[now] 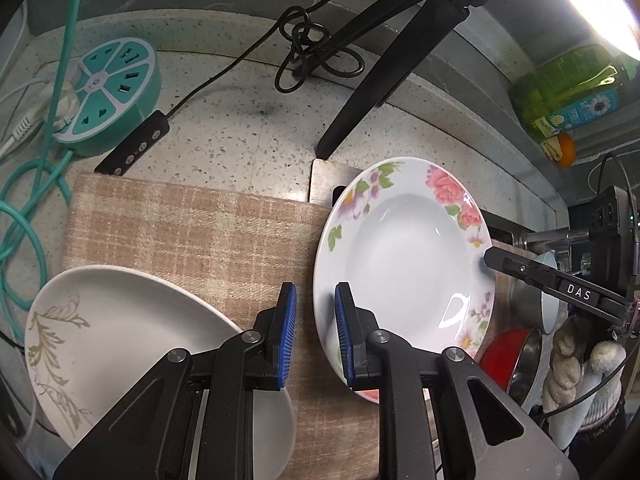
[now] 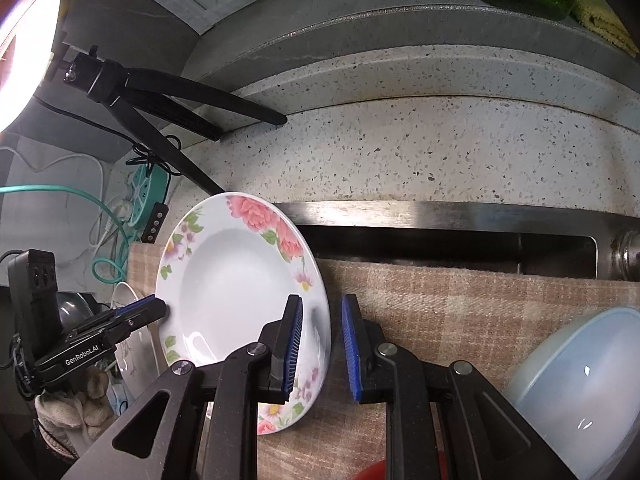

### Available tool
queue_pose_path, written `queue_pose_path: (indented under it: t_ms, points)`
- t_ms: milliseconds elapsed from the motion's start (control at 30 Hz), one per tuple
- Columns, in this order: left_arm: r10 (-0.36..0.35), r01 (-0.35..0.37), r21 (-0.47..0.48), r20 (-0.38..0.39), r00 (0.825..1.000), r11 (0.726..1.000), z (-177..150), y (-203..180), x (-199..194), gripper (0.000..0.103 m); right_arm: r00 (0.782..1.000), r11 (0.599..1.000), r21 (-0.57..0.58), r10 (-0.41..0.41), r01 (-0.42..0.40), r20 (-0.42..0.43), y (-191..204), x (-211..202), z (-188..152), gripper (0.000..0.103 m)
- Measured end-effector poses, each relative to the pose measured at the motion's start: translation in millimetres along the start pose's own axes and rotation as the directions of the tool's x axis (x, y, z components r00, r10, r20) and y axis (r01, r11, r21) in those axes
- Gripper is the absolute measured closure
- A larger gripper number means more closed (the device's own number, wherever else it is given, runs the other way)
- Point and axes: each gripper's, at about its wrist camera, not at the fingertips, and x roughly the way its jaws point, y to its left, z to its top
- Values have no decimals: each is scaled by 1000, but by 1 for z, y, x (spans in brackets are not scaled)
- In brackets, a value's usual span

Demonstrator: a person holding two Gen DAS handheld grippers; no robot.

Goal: Organize plates and bowls

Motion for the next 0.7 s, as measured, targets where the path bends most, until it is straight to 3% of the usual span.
queue_pose_path:
  t_ms: [300, 700]
  points:
    - [10, -10, 34, 2, 1000, 999, 1, -11, 3, 92, 1000, 999, 29, 21, -21, -20, -3, 4, 0, 94]
    - [11, -11, 44, -1, 1000, 999, 1, -13, 5, 93, 1000, 1000, 31, 1, -1, -7, 1, 4, -2, 94]
